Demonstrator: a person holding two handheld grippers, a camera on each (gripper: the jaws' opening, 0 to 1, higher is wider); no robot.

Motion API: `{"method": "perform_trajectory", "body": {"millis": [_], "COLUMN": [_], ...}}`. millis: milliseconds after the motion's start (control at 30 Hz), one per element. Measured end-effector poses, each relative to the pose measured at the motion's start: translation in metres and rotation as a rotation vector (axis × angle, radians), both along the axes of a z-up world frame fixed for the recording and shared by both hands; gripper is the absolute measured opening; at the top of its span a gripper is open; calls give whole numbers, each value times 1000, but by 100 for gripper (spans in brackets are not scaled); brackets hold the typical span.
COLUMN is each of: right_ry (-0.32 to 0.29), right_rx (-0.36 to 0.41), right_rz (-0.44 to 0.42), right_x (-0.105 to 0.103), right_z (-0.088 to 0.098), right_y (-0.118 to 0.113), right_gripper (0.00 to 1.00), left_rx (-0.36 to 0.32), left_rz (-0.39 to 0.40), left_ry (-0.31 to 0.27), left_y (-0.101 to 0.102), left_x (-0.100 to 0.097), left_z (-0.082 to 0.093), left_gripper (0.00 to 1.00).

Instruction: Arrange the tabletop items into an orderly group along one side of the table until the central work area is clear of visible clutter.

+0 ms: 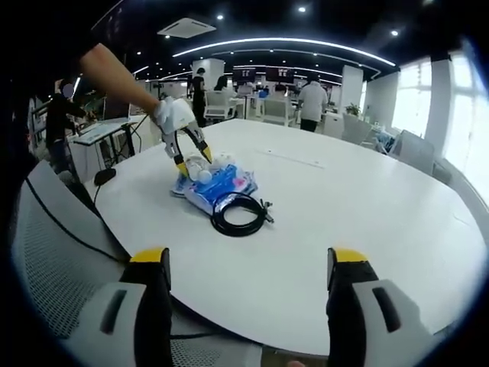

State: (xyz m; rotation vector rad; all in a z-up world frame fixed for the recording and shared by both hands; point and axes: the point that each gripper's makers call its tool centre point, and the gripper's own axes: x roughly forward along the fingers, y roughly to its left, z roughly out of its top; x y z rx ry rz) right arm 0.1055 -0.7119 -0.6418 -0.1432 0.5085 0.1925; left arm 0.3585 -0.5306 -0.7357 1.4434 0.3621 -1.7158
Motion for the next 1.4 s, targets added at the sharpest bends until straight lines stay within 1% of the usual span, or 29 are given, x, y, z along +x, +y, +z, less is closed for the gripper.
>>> {"method": "perform_trajectory", "body": {"millis": [33,67,133,300,433,567,633,700,867,933,1000,1067,1167,1200,1233,1400], "right_ry": [1,2,2,6,7,10,12,13,16,13,12,-2,-23,-27,-34,-35], "right_rx": [0,0,-1,-3,-4,-5,-5,-7,-15,-13,-15,-6,-15,-14,6,9], "right_rz": [-1,-3,-4,-6,-8,-8,-7,-6,-5,-5,-5,-2,4,6,6,7], "right_x": [0,0,0,-1,-1,-1,-1,-1,-1,-1,-1,0,2,2,3,3], "right_z": [0,0,0,0,0,0,0,-1,-1,0,0,2,5,6,7,7], "right_y": [0,0,-1,-1,-2,-2,-2,-2,-2,-2,-2,-1,0,0,2,2], "right_gripper": [84,84,84,83,83,83,82,83,83,83,83,86,96,96,97,99], "left_rx": [10,37,42,79,88,82,77,76,80,82,86,90,90,92,91,83], "left_rz": [-4,-23,-50,-80,-78,-47,-9,9,36,54,53,58,88,99,109,128], "left_ry": [7,8,-8,-7,0,-7,-6,-5,1,5,1,1,11,16,19,19], "left_y": [0,2,0,-1,-1,-1,-3,-4,-2,-3,-3,-2,-1,0,0,3], "left_x": [0,-1,-1,-3,-3,-2,0,0,0,-3,-6,-7,-7,-6,-6,-8], "left_z": [-1,-3,-4,-9,-11,-11,-10,-9,-7,-4,-3,-2,-1,-1,0,3], "left_gripper": [38,38,38,39,39,38,36,35,34,34,33,33,33,33,33,33]}}
